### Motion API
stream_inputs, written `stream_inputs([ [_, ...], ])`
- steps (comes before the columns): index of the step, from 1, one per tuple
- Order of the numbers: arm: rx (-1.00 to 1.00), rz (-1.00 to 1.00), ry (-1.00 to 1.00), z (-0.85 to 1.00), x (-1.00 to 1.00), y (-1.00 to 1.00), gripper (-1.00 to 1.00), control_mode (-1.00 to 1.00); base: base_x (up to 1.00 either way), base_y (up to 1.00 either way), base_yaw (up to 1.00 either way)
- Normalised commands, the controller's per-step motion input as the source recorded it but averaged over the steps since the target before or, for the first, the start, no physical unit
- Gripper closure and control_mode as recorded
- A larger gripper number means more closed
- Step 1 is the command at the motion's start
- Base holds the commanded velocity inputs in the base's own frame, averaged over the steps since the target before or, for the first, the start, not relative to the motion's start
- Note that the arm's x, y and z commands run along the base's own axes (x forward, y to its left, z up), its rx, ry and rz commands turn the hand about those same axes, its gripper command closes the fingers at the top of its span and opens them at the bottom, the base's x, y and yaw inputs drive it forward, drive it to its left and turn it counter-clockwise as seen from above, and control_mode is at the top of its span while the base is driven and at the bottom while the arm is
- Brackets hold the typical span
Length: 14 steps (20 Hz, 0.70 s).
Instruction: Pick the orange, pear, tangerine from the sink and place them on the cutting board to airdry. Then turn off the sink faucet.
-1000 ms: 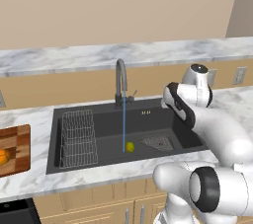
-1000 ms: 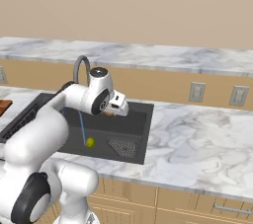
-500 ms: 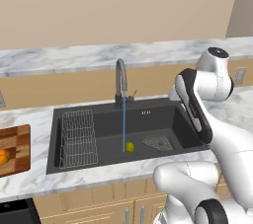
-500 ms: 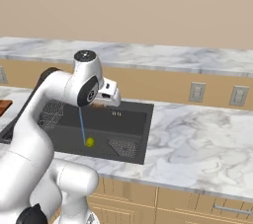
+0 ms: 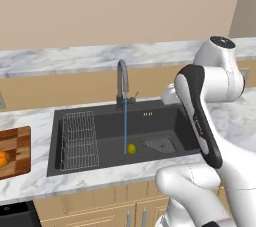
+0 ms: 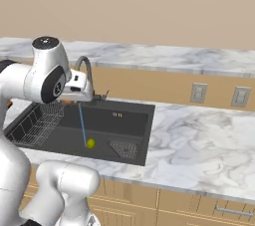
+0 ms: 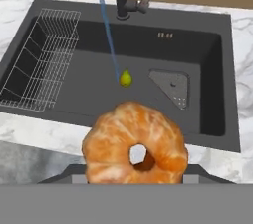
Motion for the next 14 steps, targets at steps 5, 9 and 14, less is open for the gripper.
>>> stream_inputs([
  [5,-0.13,0.13,0.00,0.20,-0.63,1.00,1.00,-1.00,0.00,0.00,0.00],
  [9,-0.07,0.13,-0.02,0.15,-0.52,0.99,1.00,-1.00,0.00,0.00,0.00],
  [14,-0.01,0.12,-0.02,0.02,-0.23,0.92,1.00,-1.00,0.00,0.00,0.00],
])
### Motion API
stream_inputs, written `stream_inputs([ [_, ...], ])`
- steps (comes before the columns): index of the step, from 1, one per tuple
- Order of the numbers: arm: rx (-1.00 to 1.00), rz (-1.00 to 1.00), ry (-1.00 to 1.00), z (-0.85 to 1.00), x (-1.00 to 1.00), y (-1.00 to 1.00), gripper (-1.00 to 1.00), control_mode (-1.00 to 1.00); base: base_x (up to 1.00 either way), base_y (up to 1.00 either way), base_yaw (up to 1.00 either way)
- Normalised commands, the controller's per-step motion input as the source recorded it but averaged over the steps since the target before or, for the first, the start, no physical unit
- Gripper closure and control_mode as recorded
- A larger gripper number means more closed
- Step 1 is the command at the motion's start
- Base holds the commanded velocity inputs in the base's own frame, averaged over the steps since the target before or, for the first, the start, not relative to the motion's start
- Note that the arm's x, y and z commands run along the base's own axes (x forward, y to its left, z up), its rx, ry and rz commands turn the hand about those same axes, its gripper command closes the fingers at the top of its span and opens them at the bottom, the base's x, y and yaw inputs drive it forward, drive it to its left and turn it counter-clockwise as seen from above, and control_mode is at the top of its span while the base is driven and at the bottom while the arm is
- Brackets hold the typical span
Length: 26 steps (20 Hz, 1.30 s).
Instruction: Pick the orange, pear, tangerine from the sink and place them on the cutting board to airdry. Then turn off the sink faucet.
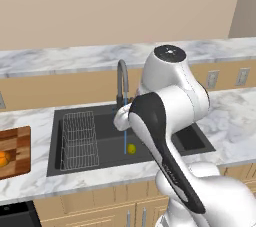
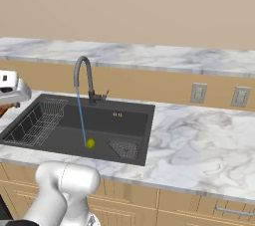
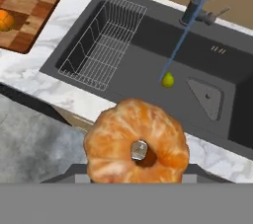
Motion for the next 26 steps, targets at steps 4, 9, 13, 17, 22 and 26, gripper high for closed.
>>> stream_inputs([
  [4,0.00,0.13,-0.02,0.00,0.00,0.80,1.00,-1.00,0.00,0.00,0.00],
  [9,0.00,0.13,-0.02,-0.04,0.00,0.63,1.00,-1.00,0.00,0.00,0.00],
  [13,0.06,0.14,-0.05,-0.13,0.00,0.46,1.00,-1.00,0.00,0.00,0.00],
  [17,0.08,0.14,-0.04,-0.16,0.00,0.41,1.00,-1.00,0.00,0.00,0.00],
  [22,0.07,0.13,0.00,-0.14,0.08,0.44,1.00,-1.00,0.00,0.00,0.00],
  [26,0.05,0.12,0.00,-0.10,0.18,0.45,1.00,-1.00,0.00,0.00,0.00],
])
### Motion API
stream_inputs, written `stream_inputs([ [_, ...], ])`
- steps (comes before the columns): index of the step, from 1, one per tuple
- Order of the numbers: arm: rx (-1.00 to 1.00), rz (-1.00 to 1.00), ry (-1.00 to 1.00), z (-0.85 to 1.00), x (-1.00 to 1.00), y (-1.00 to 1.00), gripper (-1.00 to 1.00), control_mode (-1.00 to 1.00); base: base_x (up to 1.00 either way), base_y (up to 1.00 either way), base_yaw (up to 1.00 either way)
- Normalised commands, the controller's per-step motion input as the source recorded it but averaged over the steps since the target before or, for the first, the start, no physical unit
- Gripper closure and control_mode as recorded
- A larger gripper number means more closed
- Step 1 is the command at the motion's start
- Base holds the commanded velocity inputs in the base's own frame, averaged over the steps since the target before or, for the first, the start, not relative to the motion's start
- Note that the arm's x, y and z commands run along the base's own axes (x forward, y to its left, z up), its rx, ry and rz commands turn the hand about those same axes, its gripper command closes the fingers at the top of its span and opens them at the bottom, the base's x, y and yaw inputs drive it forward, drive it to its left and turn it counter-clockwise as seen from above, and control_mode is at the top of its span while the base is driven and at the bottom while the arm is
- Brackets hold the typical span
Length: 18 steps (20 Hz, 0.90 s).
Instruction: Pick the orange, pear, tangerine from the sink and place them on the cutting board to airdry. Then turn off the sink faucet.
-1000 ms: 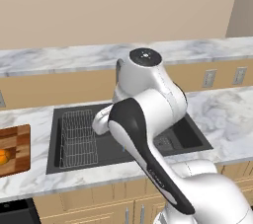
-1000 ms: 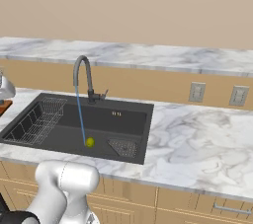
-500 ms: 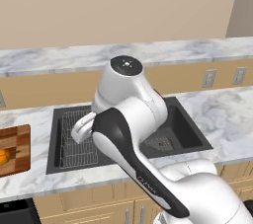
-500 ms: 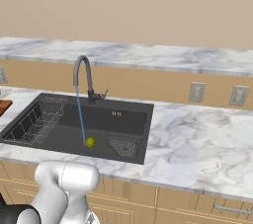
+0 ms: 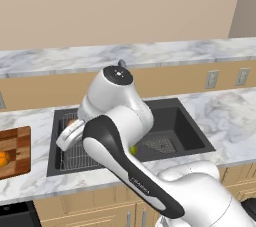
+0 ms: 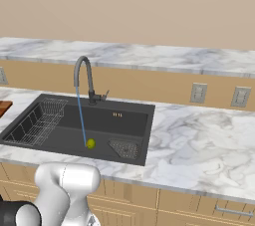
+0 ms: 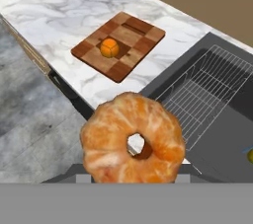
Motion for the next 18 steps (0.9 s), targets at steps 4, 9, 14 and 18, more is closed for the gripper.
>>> stream_inputs([
  [4,0.00,0.07,0.00,-0.02,0.25,0.45,1.00,-1.00,0.00,0.00,0.00],
  [9,0.00,0.03,0.00,-0.07,0.33,0.35,1.00,-1.00,0.00,0.00,0.00],
  [14,0.00,0.03,0.00,-0.20,0.34,0.37,1.00,-1.00,0.00,0.00,0.00],
  [18,-0.01,0.03,0.00,-0.25,0.30,0.40,1.00,-1.00,0.00,0.00,0.00],
])
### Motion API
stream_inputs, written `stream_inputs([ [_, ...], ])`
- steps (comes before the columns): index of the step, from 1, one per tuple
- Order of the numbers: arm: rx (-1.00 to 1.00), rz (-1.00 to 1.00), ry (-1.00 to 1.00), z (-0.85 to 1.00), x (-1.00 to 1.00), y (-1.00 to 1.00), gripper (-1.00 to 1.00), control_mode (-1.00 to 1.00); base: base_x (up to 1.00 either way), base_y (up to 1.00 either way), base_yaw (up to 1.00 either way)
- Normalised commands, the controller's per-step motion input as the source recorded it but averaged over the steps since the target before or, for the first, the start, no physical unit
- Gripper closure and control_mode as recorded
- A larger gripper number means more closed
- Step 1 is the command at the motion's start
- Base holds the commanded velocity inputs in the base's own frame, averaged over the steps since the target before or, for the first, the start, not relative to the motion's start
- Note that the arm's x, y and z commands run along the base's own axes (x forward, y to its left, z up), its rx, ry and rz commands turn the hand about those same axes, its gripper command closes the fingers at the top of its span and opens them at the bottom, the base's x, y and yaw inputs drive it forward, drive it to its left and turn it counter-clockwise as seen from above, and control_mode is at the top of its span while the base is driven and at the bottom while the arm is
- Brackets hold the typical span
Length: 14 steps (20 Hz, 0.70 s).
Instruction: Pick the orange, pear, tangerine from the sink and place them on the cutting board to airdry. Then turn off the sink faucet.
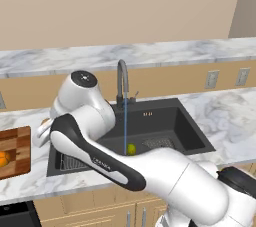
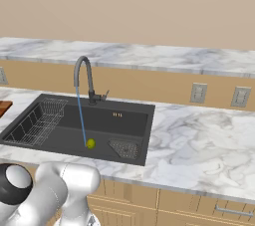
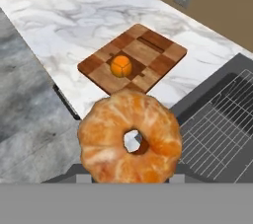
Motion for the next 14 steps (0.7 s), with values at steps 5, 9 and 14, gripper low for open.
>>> stream_inputs([
  [5,-0.01,0.03,0.00,-0.19,0.31,0.41,1.00,-1.00,0.00,0.00,0.00],
  [9,-0.01,0.02,0.00,-0.20,0.31,0.33,1.00,-1.00,0.00,0.00,0.00],
  [14,-0.02,0.02,0.00,-0.23,0.25,0.22,1.00,-1.00,0.00,0.00,0.00],
])
